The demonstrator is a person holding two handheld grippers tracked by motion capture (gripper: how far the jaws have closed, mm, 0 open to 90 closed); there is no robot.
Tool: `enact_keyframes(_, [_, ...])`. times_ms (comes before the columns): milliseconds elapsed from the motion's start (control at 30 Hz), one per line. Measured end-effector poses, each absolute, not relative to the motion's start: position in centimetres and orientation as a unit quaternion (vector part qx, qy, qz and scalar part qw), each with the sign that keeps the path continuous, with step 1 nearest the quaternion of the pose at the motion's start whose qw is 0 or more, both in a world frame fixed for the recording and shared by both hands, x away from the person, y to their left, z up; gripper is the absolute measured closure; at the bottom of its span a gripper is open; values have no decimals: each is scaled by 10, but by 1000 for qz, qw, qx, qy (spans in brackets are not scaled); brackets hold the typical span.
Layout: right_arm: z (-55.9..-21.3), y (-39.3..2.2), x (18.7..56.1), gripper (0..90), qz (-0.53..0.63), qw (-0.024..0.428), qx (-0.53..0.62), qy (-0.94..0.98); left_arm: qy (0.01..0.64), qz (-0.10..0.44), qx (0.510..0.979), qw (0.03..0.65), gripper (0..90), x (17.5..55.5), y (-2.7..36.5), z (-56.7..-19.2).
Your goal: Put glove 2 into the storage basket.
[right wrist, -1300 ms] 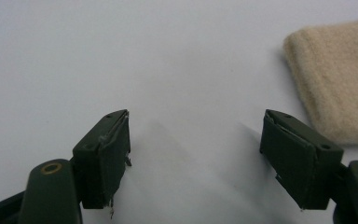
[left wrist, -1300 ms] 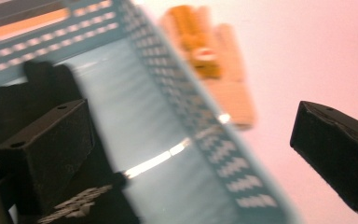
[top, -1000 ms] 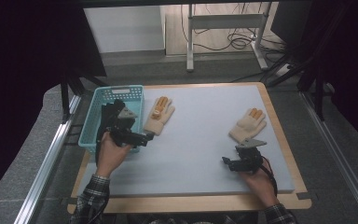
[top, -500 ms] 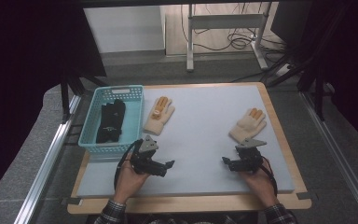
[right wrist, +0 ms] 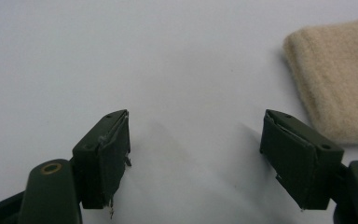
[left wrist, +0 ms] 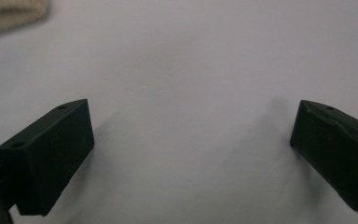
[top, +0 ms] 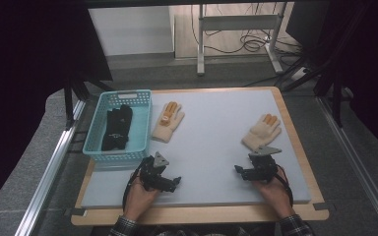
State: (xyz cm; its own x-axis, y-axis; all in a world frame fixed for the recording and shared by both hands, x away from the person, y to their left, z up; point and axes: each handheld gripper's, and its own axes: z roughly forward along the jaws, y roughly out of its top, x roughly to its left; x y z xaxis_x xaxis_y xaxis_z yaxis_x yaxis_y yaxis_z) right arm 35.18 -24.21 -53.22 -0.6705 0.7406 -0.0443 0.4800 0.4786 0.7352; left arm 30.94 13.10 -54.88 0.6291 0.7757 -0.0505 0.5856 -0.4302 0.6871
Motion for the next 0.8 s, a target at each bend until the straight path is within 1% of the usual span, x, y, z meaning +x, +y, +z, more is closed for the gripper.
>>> enact_keyframes(200, [-532,-242,352,236,359,181,363,840,405,142,835,343,0,309,130,-549])
enact_keyframes(233, [-532,-242,352,216,357,184,365,840,405,142,835,343,0,309,130,-549])
enact_keyframes(300, [-532,-242,352,213,357,185,366,839,405,143,835,343,0,309,130,-549])
enact_keyframes(600, [-528,-250,352,218,368,181,384,827,405,142,835,344,0,309,131,-549])
enact_keyframes(800, [-515,-264,354,218,379,187,398,814,405,143,835,344,0,309,131,-549])
